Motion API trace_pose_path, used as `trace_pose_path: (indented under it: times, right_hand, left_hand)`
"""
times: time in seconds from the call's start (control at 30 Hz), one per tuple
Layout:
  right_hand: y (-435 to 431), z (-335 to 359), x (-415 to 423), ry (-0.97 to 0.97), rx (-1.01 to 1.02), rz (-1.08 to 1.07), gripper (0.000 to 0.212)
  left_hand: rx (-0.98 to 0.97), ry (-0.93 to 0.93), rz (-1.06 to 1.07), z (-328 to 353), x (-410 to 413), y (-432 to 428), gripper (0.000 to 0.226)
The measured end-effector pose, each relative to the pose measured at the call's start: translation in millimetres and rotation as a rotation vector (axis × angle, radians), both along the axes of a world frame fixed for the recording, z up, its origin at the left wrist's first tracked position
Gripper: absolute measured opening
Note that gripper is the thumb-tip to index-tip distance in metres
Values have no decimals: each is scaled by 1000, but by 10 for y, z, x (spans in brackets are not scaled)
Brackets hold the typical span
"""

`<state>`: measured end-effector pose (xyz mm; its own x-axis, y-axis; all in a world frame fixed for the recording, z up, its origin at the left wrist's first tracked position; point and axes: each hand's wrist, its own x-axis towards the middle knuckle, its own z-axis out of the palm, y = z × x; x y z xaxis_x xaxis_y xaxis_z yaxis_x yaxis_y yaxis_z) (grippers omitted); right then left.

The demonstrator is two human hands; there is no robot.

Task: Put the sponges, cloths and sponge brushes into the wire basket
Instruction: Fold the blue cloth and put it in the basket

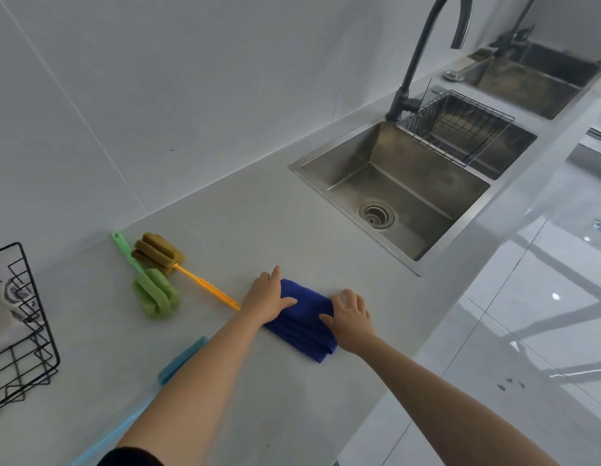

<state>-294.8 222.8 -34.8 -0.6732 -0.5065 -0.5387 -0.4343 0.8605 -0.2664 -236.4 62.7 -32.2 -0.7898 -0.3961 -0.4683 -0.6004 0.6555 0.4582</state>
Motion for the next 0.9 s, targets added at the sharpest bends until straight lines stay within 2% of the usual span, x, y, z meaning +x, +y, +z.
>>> trace_pose_path:
  times: [0.2, 0.27, 0.33, 0.53, 0.7, 0.9]
  right_hand:
    - [-21, 27, -11, -4, -68, -22, 37]
    - [-30, 42, -10, -41, -99, -41, 23]
    - [-34, 73, -8, -95, -134, -64, 17]
    - [-145, 268, -91, -305, -329, -163, 24]
    - [-603, 551, -61, -448, -515, -216, 27]
    - [-1484, 914, 247, -526, -718, -129, 32]
  left_hand:
    - [68, 32, 38, -33, -1, -82, 39]
    - [78, 55, 34, -11, 29, -107, 33]
    - [106, 73, 32, -1, 77, -135, 32]
    - [256, 132, 125, 97, 331, -290, 33]
    - [339, 301, 330, 427, 690, -623, 29]
    - [284, 453, 593, 872, 1304, -1190, 36]
